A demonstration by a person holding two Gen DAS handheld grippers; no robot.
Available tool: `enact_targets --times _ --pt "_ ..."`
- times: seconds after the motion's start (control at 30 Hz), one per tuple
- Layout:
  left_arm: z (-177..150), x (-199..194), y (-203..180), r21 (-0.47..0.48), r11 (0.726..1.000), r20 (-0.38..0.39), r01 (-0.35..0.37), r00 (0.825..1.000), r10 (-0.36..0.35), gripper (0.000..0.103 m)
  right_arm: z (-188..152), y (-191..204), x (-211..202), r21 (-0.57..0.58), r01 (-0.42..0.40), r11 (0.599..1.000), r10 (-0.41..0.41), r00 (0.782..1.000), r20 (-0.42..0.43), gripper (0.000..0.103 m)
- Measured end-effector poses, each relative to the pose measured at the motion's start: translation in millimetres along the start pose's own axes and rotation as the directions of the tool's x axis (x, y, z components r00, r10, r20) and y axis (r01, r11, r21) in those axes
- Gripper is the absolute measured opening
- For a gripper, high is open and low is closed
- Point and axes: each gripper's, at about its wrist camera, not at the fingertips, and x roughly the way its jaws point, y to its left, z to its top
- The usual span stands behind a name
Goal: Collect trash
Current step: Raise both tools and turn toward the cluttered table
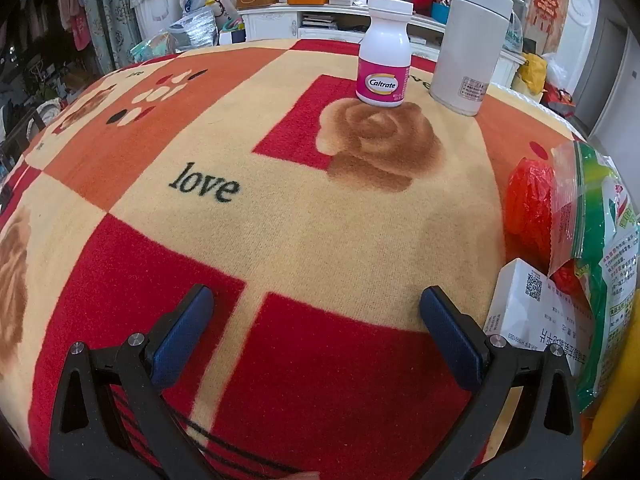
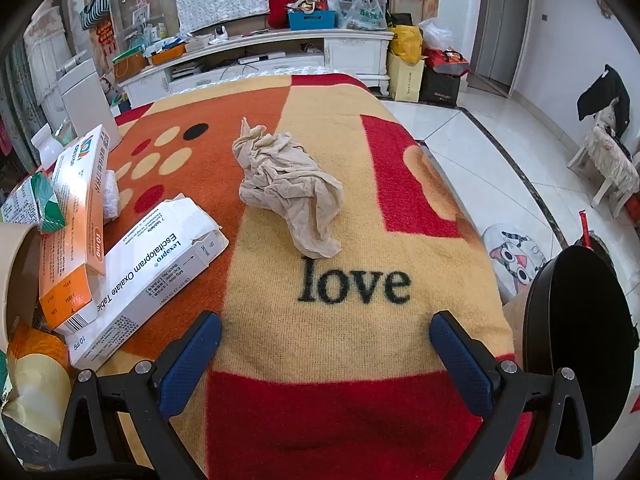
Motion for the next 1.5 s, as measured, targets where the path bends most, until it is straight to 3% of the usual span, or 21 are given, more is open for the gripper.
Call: enact_targets --times 0.37,0.6,0.67,0.77,0.93,1.2,1.5 --pt "-5.8 -8.4 -2.0 0.029 0.999 -0.044 0.016 0.999 -0.014 0.103 -3.2 -4.9 -1.5 0.005 -0.015 1.000 0.015 1.000 0.000 0.103" --pt "-13.2 -55.1 0.6 0.025 0.999 0.036 0.035 0.999 -0.036 0.102 -19.5 -4.8 -14.5 -0.027 -0.056 0.998 0.053 0.993 -0.103 0.103" --pt "-13.7 -70.5 -1.2 0.025 0.998 0.066 0.049 0.997 -0.050 0.102 -29.3 -12.1 -26.5 0.022 -0.078 0.997 0.080 0.991 -0.109 0.103" --pt "-15.3 -91.7 -4.2 0.030 0.997 0.103 0.065 0.992 -0.068 0.102 -40.0 -17.5 -50.3 0.083 -0.111 0.990 0.115 0.992 -0.049 0.101" --pt "-22.3 -125.5 -14.4 0.043 0.996 0.164 0.084 0.982 -0.090 0.102 -44.4 -3.4 -104.3 0.062 -0.115 0.991 0.110 0.990 0.084 0.101" --pt "-30.5 -171.2 -31.2 0.070 0.994 0.269 0.088 0.957 -0.104 0.102 -29.2 47.5 -175.4 -0.084 -0.124 0.989 0.142 0.956 0.256 0.101" --pt "-33.5 -197.1 -42.6 0.091 0.992 0.330 0.091 0.937 -0.116 0.102 -25.2 77.2 -201.5 -0.112 -0.157 0.981 0.187 0.914 0.359 0.101"
